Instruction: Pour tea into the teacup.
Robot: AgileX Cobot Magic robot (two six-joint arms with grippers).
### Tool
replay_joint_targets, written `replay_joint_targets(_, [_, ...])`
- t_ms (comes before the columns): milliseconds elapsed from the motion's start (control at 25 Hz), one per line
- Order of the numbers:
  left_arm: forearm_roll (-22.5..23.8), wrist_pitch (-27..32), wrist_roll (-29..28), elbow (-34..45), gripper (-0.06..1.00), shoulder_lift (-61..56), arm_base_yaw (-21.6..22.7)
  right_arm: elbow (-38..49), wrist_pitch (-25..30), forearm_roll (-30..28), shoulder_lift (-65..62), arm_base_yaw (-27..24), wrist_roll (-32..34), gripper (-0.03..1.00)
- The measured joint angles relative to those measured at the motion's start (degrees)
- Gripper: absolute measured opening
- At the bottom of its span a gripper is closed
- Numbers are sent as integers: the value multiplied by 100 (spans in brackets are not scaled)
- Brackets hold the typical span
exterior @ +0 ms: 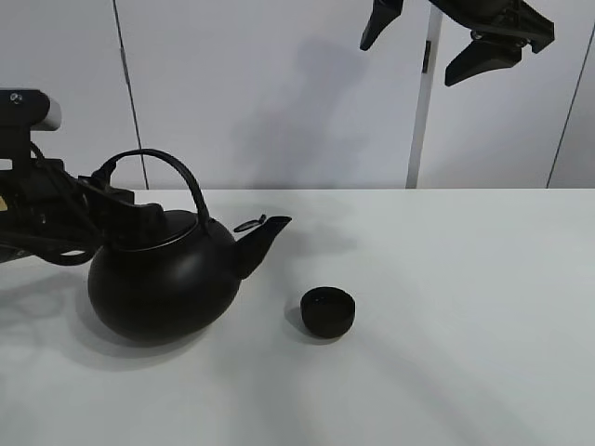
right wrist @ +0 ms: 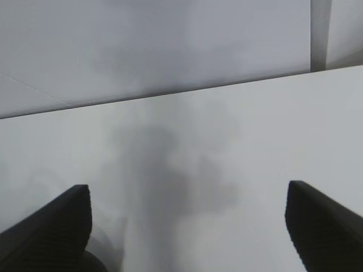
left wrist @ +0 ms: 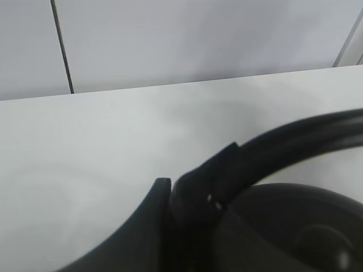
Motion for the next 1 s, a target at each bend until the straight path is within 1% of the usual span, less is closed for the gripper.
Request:
replay_joint_targets(280, [126,52,-87,17,9,7,0,0,0,0,0,0,0,64])
replay_joint_targets(520, [190,-136,-87,17,9,189,0,0,0,0,0,0,0,64])
replay_joint_targets(1000, [272,-155,-87,17,9,197,0,0,0,-6,0,0,0,64])
